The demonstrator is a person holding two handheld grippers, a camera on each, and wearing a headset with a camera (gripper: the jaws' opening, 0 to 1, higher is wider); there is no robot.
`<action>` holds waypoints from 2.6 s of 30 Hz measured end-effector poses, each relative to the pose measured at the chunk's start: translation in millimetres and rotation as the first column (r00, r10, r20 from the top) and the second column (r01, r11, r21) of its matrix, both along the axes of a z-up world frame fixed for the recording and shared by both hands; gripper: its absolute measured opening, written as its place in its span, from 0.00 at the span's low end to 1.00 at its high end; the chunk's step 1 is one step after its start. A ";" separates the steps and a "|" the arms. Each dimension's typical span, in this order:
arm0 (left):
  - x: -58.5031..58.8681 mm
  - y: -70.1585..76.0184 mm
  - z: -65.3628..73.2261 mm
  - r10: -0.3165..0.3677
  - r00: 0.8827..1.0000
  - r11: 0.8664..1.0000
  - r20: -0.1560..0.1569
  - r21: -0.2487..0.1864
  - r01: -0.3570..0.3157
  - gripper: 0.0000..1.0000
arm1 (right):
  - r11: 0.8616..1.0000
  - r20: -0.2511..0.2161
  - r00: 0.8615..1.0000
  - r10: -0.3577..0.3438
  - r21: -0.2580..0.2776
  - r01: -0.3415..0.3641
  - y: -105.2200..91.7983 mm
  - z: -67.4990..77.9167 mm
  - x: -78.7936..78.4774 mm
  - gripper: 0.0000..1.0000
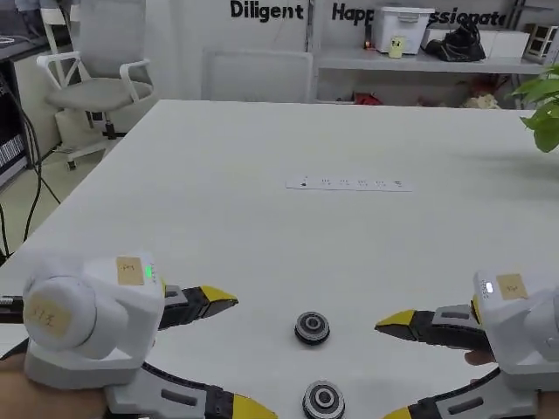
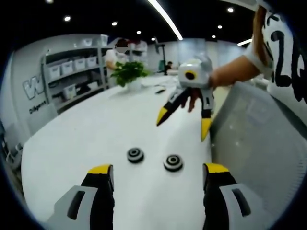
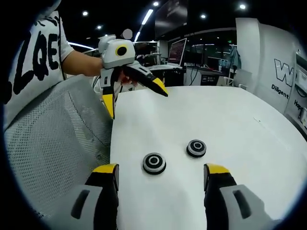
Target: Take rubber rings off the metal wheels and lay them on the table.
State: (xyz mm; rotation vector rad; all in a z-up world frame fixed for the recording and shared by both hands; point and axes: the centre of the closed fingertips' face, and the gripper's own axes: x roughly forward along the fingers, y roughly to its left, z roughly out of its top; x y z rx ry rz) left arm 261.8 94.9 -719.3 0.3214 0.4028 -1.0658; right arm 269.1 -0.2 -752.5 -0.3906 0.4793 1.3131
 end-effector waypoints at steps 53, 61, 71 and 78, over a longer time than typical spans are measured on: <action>7.6 -21.8 -30.7 -0.056 0.995 0.998 -0.080 0.027 0.058 0.65 | 0.999 -0.055 0.998 0.038 -0.035 -0.040 3.7 -25.0 2.8 0.56; 8.5 -24.3 -33.9 -0.067 0.994 0.997 -0.085 0.027 0.069 0.62 | 0.998 -0.064 0.997 0.047 -0.037 -0.050 6.1 -28.5 2.9 0.55; 9.2 -31.1 -39.7 -0.086 0.992 0.996 -0.094 0.026 0.089 0.59 | 0.998 -0.071 0.996 0.052 -0.042 -0.055 7.1 -32.0 3.4 0.53; 7.8 -35.2 -46.2 -0.101 0.989 0.994 -0.106 0.033 0.105 0.57 | 0.998 -0.080 0.996 0.051 -0.040 -0.054 8.2 -36.3 3.4 0.51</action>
